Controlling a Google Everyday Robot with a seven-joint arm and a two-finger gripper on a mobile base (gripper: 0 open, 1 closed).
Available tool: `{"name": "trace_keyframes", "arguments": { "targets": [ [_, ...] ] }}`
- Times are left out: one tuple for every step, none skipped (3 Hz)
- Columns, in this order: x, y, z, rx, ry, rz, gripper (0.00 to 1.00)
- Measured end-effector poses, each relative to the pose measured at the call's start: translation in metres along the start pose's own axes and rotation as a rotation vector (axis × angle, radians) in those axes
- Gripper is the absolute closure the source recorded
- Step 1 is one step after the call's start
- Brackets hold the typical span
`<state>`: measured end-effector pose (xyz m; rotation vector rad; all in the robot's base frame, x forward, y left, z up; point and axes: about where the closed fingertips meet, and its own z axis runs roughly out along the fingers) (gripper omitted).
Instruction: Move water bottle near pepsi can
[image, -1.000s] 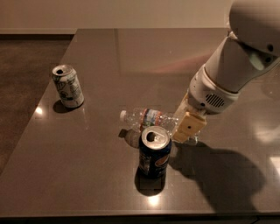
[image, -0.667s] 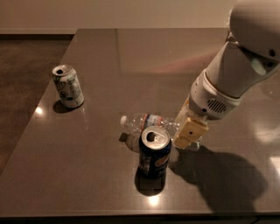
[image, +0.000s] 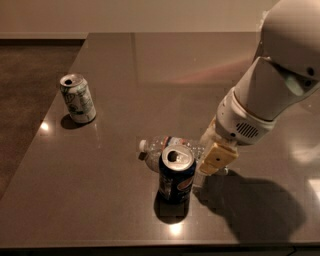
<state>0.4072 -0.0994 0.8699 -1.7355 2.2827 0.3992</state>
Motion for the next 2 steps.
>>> {"name": "trace_keyframes", "arguments": {
  "targets": [
    [-0.0008,0.0004,-0.0009,0.003,0.0,-0.002,0.0],
    [-0.0009,0.0005,-0.0009,0.003,0.0,-0.002,0.0]
  ]
}}
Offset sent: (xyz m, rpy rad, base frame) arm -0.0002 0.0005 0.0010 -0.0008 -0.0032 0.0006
